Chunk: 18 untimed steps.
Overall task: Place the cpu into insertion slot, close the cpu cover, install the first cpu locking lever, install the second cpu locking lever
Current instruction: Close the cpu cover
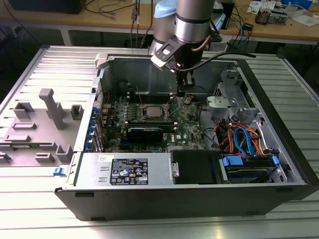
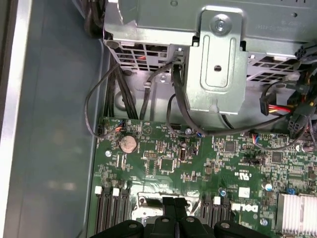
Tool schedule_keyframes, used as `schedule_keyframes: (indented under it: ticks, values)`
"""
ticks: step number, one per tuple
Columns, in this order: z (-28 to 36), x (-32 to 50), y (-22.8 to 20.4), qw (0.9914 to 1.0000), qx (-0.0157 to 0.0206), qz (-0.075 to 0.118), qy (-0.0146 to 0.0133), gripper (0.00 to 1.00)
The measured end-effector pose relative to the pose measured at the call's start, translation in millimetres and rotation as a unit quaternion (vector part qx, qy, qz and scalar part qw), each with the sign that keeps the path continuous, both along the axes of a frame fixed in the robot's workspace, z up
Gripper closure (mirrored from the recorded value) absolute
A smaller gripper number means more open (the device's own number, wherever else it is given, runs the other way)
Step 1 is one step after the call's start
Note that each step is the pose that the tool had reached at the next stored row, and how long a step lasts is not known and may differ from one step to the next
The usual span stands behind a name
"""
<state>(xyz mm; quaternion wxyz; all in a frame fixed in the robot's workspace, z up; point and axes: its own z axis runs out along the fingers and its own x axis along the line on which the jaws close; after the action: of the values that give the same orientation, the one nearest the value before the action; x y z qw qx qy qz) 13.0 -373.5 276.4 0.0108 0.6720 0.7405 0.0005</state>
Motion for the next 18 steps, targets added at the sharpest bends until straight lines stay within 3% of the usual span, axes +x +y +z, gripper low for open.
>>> schedule_keyframes:
  ticks: [5,18]
  values:
    - [-8.0,10.8,0.0,1.0,-0.0003,0.0,0.0007,0.89]
    - [-9.2,22.1,0.0,1.0,-0.0004,0.0,0.001,0.89]
